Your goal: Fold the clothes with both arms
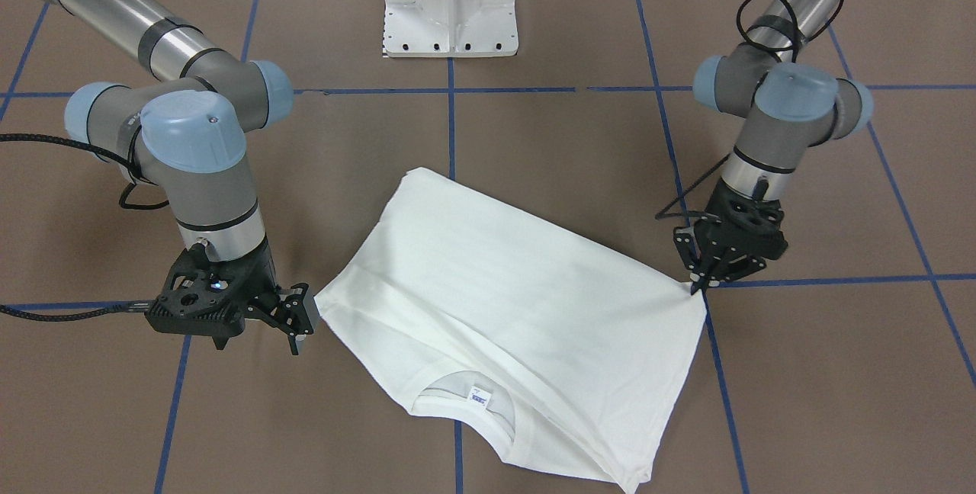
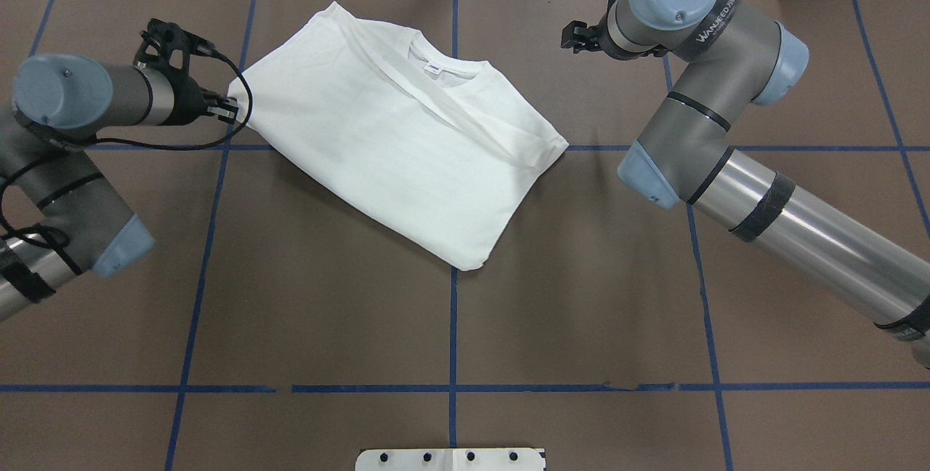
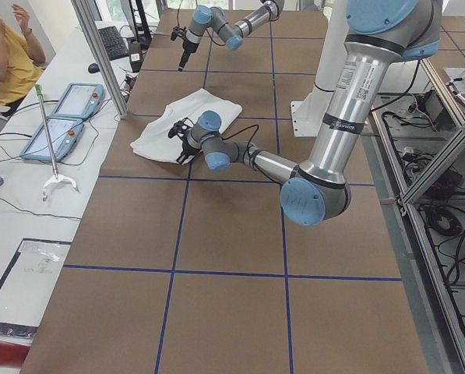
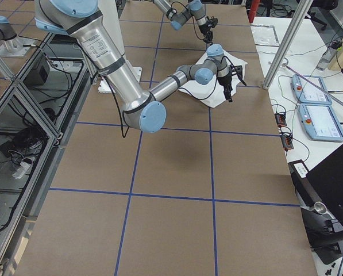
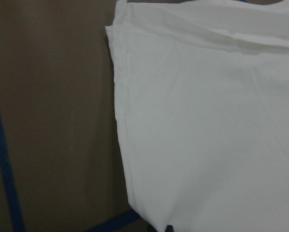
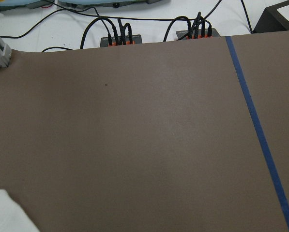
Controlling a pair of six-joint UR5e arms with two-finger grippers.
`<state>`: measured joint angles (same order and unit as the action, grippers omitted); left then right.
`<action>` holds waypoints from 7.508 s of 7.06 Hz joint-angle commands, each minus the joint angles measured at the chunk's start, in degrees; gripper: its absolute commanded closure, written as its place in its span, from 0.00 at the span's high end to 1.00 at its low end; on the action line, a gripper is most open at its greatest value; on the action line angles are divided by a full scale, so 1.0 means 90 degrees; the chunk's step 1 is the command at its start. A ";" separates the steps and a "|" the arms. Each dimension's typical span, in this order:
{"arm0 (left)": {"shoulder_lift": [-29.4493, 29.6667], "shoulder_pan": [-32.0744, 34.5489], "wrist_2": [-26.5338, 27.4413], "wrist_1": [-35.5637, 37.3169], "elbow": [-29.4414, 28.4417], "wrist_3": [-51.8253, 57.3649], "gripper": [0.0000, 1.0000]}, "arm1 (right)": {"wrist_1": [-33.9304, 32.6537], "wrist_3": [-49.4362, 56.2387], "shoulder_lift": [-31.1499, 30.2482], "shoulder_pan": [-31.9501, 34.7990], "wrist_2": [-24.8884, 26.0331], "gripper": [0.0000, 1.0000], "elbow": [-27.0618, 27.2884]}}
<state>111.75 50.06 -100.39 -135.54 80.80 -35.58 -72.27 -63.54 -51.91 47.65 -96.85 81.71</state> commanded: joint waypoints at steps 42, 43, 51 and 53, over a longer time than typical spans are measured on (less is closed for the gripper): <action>0.0737 0.0746 -0.0770 -0.1825 -0.2084 -0.0324 1.00 | -0.1956 -0.2711 -0.0932 -0.3591 0.2045 0.00 0.2961; 0.0737 0.0736 -0.0770 -0.1825 -0.2084 -0.0324 1.00 | -0.1979 -0.2754 -0.0941 -0.3905 0.2273 0.00 0.2943; 0.0747 0.0736 -0.0916 -0.1825 -0.1976 -0.0324 1.00 | -0.1950 -0.1817 0.0760 -0.2543 0.1523 1.00 0.1011; 0.0747 0.0726 -0.0916 -0.1825 -0.1976 -0.0324 1.00 | -0.1979 -0.1662 0.1547 -0.2463 0.1416 0.99 -0.0275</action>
<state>118.48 56.68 -108.63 -151.96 62.99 -38.50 -89.94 -79.61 -42.26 24.88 -83.58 86.34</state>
